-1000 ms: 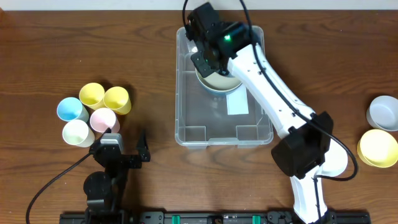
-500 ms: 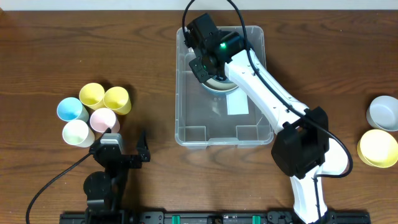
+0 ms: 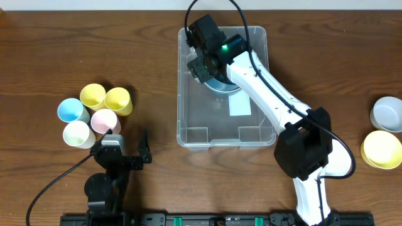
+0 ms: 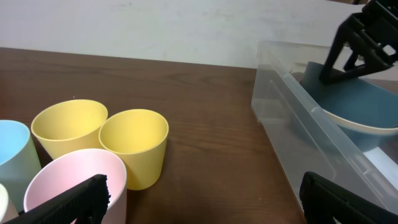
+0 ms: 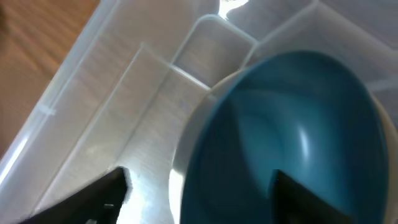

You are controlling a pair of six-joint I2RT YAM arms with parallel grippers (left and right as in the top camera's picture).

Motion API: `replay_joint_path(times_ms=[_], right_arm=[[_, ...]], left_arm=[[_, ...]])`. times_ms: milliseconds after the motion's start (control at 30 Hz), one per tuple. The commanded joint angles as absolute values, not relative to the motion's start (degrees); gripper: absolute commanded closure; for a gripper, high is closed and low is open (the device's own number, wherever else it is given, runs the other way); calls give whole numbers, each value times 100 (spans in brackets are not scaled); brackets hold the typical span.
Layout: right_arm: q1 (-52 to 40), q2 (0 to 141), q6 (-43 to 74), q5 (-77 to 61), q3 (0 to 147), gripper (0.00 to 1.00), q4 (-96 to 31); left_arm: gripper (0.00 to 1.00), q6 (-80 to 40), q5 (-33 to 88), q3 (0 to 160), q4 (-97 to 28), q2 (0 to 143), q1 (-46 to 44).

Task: Pack container
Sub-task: 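Carry the second teal bowl into the bin onto the stack and release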

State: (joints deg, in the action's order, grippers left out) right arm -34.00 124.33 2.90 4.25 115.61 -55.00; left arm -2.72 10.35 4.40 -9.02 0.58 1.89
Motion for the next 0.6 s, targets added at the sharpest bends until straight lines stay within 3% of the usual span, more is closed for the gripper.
replay_joint_path(times_ms=[0, 67, 133, 200, 300, 433, 567], right_arm=[[-3398, 12215, 327, 1035, 11854, 6, -5629], [-3378, 12123, 432, 1179, 12162, 6, -5815], [-3361, 12046, 438, 1059, 12411, 18, -5964], [-3328, 12014, 447, 628, 12556, 53, -6108], [-3328, 12042, 484, 185, 12529, 81, -6320], [-3328, 12049, 858, 161, 12313, 99, -6497], [-3330, 12079, 939, -58, 12112, 99, -6523]], left_arm=[[2, -193, 1092, 298, -967, 23, 228], [2, -193, 1092, 298, -967, 23, 228], [2, -193, 1092, 301, -967, 23, 228], [2, -193, 1092, 298, -967, 23, 228], [2, -193, 1092, 298, -967, 23, 228], [2, -193, 1092, 298, -967, 23, 228], [2, -193, 1092, 301, -967, 23, 228]])
